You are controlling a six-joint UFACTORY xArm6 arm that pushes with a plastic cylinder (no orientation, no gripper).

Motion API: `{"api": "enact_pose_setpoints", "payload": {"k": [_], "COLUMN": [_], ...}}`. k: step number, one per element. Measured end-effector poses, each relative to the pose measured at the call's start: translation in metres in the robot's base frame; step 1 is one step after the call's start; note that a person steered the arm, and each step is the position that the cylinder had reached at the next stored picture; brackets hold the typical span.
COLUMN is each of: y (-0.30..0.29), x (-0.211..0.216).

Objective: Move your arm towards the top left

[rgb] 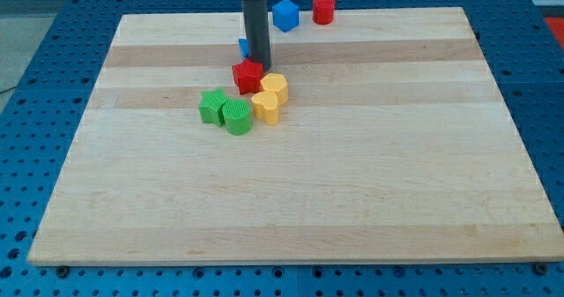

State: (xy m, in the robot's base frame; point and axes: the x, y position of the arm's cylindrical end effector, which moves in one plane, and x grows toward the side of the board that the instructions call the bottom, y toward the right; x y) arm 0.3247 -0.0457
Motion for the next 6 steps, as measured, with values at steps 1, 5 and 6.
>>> {"api": "enact_pose_setpoints", "payload": {"k": [1,5,6], "y": [0.039,-0.023,-0.104], "x": [-0.008,-0.061,-0.06]}}
